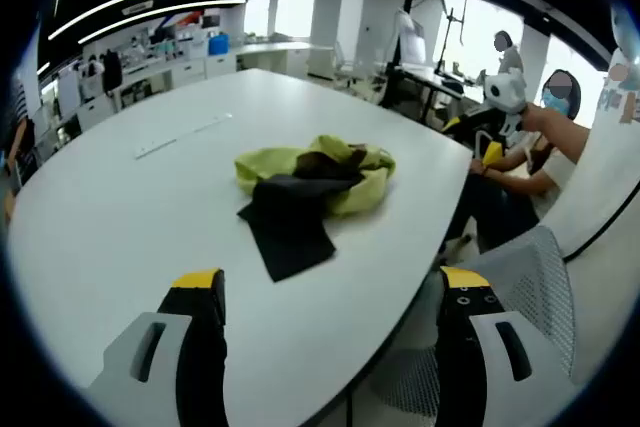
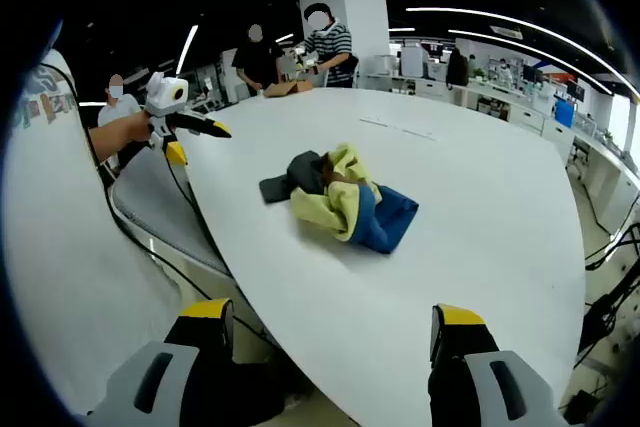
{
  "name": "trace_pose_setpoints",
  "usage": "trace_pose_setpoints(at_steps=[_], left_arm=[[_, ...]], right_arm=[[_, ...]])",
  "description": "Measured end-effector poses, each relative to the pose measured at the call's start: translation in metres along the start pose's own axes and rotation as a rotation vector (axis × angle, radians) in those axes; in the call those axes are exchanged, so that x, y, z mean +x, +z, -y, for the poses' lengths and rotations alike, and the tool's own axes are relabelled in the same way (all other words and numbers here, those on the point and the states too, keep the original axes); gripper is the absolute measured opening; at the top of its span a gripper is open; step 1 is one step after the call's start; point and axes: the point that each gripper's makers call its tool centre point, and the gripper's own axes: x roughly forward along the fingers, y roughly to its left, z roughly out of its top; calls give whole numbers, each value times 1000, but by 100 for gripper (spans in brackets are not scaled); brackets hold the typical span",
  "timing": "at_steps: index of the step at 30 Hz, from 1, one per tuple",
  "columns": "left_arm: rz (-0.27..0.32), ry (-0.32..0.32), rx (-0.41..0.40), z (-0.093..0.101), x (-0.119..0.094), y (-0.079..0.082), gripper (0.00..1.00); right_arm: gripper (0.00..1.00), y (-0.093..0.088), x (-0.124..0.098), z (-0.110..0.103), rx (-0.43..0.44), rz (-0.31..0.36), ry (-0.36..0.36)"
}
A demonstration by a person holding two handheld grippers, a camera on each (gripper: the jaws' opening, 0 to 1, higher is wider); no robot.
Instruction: Fold the garment on the visible template until the final outline fits inside the template.
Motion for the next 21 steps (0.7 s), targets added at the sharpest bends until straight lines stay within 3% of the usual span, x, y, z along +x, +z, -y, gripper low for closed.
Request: trace_pose_setpoints(at_steps=[21], left_arm=[[-7,0,10,0,5,4,82]], right_arm=[[79,-3,-2,3,12,7,1]])
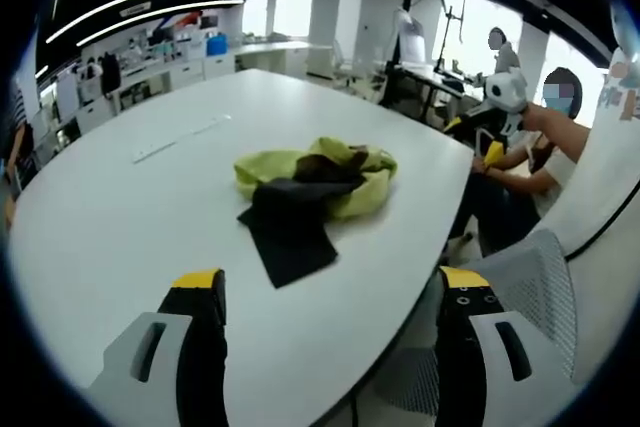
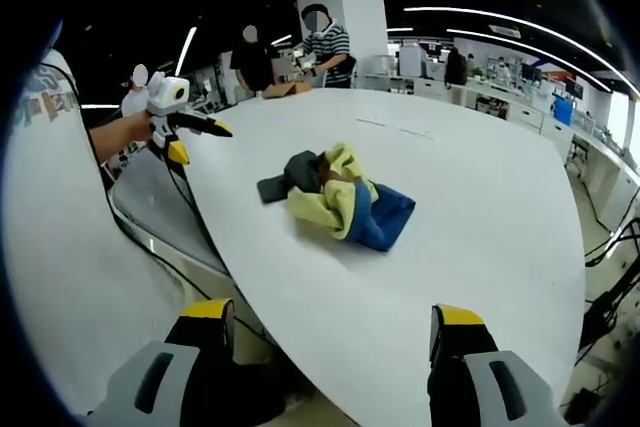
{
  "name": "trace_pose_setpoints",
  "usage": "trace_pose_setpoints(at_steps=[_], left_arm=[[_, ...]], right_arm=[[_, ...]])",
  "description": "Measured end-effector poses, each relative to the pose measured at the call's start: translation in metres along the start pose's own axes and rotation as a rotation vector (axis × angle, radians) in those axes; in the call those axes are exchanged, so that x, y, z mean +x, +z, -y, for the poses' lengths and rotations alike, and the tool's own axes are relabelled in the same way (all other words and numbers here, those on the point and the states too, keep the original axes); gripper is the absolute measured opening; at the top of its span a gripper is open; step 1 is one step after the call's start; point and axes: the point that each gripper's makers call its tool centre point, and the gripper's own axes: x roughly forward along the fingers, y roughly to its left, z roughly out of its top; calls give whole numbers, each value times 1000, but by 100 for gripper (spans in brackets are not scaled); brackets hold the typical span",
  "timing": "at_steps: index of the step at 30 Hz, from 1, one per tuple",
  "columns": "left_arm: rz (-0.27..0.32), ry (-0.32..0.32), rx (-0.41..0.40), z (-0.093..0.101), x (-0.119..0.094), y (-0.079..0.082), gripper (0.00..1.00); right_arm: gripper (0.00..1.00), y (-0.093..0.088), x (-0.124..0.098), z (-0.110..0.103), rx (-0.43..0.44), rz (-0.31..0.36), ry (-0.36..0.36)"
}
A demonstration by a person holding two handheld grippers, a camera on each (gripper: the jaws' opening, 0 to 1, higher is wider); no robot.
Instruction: Fold the garment on the visible template until the final outline fits inside the template.
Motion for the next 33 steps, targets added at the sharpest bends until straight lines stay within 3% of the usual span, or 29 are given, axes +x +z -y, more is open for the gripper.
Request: trace_pose_setpoints(at_steps=[33], left_arm=[[3,-12,-14,3,-6,-10,82]], right_arm=[[79,-1,2,-11,-4,-19,14]])
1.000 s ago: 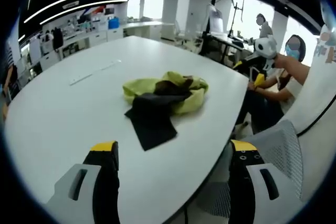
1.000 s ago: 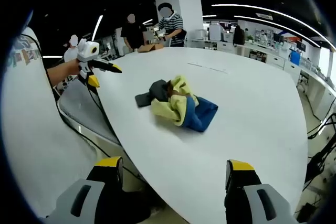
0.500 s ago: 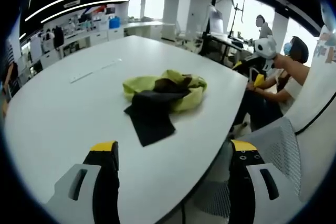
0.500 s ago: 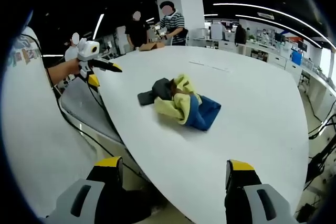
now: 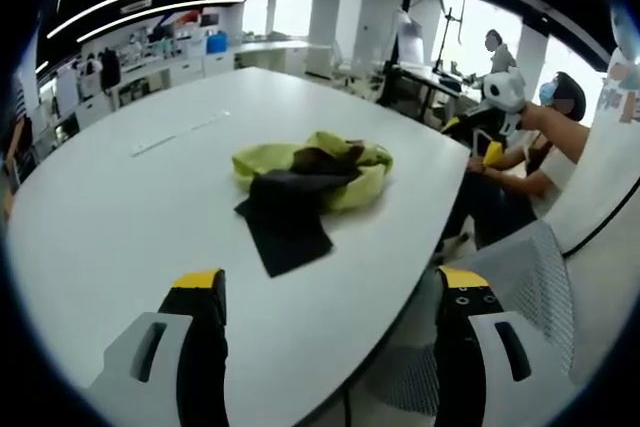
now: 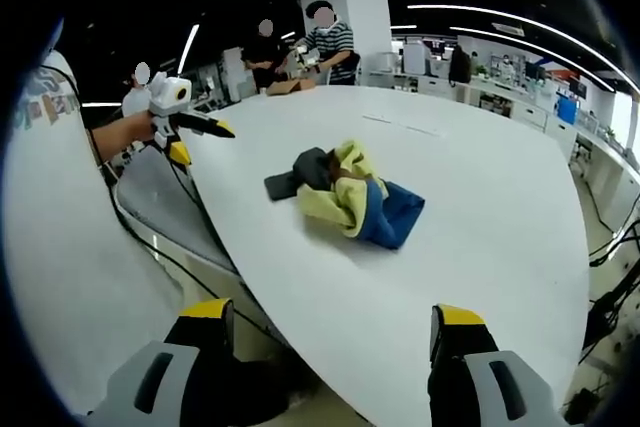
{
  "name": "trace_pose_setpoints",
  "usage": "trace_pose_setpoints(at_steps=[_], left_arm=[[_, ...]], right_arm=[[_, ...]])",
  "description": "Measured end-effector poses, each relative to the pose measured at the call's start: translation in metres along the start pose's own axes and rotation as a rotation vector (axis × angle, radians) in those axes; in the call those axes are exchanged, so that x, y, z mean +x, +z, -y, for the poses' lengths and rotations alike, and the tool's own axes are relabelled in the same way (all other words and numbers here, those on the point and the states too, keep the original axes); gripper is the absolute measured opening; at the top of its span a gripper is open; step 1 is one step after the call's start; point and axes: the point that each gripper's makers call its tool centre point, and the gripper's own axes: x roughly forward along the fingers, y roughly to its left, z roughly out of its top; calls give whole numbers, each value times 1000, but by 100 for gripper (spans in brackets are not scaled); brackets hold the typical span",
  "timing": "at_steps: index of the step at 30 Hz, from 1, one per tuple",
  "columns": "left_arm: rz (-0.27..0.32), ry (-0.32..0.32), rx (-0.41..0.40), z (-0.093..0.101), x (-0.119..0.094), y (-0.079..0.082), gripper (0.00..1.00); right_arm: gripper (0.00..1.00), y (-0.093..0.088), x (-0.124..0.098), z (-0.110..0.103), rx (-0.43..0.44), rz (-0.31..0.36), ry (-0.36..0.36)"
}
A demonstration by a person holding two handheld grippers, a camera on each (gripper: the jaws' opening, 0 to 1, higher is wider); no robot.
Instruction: Fold the garment on the visible template until the final outline fits inside the template.
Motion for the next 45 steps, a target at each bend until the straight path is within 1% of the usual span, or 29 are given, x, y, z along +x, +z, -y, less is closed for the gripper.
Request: trace_pose_setpoints(at_steps=[13,24,30,36,45], left_arm=[[-7,-2,3,-4,3,-1,82],[0,-7,3,-3,5,1,81],[6,-14,5,-1,10,6,79],[32,-17,2,-2,16,18,79],[27,-34,25,0,23,26,77]], right_arm=[[79,3,4,4,4,6,0],[78,5,7,6,8,12,0],[78,13,10,10,1,25,1],[76,22,14,13,0,44,6],[74,39,20,17,-8,77,23]])
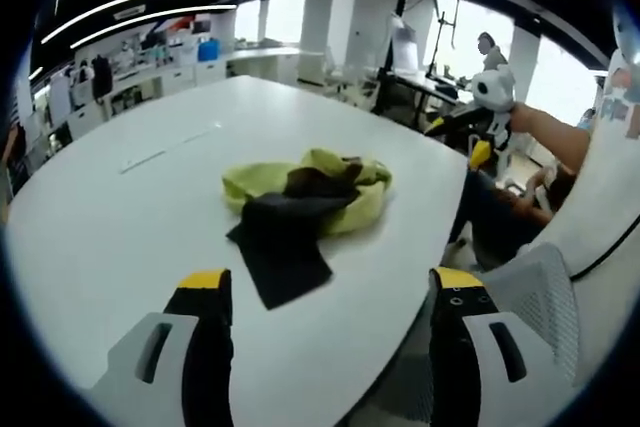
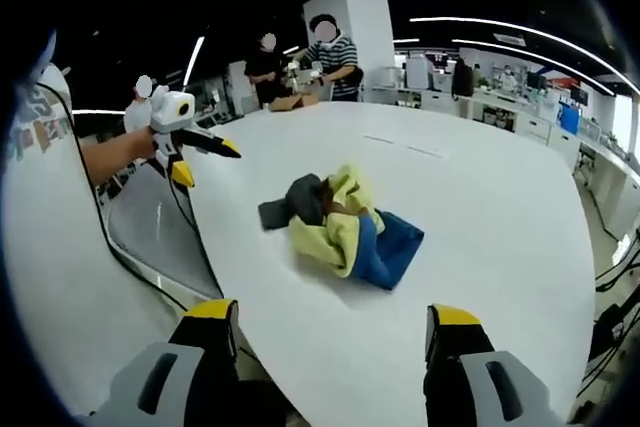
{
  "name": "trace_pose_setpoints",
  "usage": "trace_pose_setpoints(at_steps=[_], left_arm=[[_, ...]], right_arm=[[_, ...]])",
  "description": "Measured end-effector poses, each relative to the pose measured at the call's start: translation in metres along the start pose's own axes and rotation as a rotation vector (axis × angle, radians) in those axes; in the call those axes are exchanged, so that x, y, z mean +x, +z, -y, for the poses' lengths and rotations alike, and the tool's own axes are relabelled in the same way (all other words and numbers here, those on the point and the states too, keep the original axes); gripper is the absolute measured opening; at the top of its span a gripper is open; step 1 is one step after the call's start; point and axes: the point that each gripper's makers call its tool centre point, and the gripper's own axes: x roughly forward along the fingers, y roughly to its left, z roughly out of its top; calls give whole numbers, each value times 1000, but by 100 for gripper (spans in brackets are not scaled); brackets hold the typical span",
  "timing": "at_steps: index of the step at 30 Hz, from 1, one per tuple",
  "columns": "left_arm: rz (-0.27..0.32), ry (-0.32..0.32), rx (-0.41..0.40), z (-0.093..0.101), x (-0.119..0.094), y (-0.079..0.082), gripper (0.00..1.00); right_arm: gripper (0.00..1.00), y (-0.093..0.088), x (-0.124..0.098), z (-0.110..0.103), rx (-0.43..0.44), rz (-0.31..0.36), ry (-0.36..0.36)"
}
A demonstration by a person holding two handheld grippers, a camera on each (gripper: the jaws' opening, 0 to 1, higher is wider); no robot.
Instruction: Fold the garment on the visible template until the final outline fits inside the template.
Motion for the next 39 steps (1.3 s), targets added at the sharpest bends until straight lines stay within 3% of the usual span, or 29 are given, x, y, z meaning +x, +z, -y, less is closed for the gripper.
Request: trace_pose_setpoints(at_steps=[21,39], left_arm=[[-2,-25,5,-4,12,13,69],[-7,-39,18,-16,33,25,64]], right_arm=[[66,27,26,2,3,53,66],[58,44,34,15,18,103,72]])
